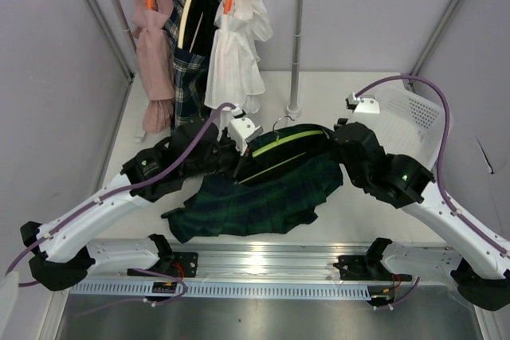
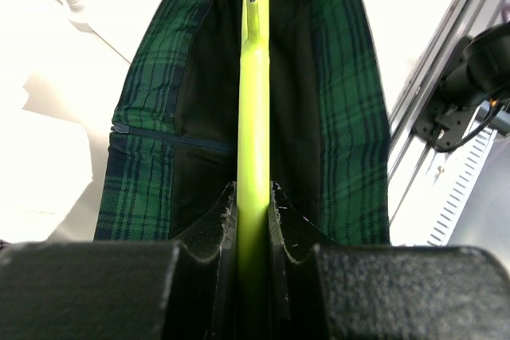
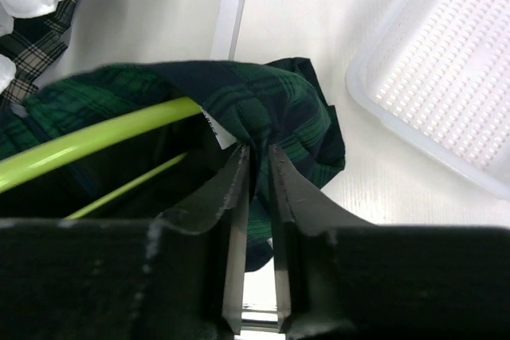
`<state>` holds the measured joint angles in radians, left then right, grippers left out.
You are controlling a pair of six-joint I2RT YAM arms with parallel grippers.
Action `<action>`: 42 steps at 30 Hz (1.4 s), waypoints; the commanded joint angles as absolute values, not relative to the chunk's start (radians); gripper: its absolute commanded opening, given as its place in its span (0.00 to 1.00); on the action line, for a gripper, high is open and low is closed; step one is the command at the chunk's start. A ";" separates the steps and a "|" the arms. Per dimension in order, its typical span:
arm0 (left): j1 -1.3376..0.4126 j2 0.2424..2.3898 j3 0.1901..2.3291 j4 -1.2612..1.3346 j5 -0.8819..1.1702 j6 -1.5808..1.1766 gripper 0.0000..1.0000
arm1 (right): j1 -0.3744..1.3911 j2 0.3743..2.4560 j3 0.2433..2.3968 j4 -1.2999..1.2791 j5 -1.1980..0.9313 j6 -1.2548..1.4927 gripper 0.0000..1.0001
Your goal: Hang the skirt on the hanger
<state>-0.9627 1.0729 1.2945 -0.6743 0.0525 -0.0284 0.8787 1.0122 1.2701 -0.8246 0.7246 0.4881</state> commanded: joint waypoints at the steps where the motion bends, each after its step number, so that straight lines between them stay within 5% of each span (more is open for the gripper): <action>1: -0.960 1.005 1.407 -0.571 0.037 -0.057 0.00 | 0.868 1.002 1.318 -0.787 0.716 0.451 0.23; 6: -0.960 0.996 1.437 -0.580 0.035 -0.064 0.00 | 0.845 1.025 1.362 -0.755 0.658 0.430 0.49; 12: -0.960 0.999 1.488 -0.610 -0.030 -0.089 0.00 | 0.783 1.032 1.437 -0.736 0.604 0.414 0.65; 28: -0.960 1.156 1.860 -0.844 -0.452 -0.247 0.00 | 0.603 1.144 1.706 -0.810 0.440 0.379 0.69; 42: -0.959 1.242 1.948 -0.845 -0.465 -0.262 0.00 | 0.512 1.164 1.749 -0.821 0.336 0.391 0.81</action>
<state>-0.9615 1.2457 1.8717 -0.9905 -0.4183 -0.2394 0.5224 1.1591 1.6974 -0.8253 0.3817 0.3950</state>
